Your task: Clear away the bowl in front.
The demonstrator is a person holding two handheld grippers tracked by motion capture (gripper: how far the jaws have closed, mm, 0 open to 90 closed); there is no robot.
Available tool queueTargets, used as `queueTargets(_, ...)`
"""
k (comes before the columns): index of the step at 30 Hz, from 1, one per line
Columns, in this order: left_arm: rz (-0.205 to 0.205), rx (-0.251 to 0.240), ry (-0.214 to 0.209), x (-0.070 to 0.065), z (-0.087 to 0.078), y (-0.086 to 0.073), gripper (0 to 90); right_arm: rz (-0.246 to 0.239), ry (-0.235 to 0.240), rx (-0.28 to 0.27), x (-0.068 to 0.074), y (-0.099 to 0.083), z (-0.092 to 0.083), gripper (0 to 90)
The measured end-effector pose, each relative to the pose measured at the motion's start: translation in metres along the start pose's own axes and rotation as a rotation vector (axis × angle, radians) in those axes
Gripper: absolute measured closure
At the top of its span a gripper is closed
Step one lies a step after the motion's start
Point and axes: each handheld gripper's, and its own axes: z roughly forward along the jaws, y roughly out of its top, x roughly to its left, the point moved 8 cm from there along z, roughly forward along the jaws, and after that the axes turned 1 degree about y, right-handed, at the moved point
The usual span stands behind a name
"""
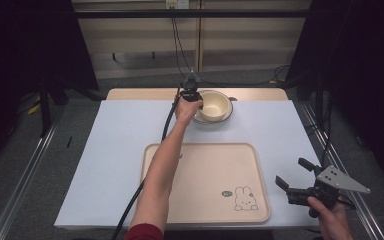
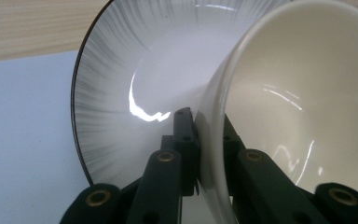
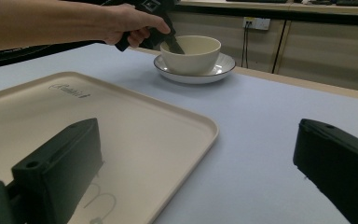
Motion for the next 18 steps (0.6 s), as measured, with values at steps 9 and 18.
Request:
queueTargets(9, 0.015, -0.016, 0.004, 0.0, -0.003, 0.001, 83.9, -0.004, -0.004, -0.002, 0.0, 0.0, 0.0, 0.7)
queueTargets(18, 0.02, -0.043, -0.021, -0.005, -0.014, 0.004, 83.9, -0.006, -0.006, -0.014, -0.001, 0.001, 0.0, 0.4)
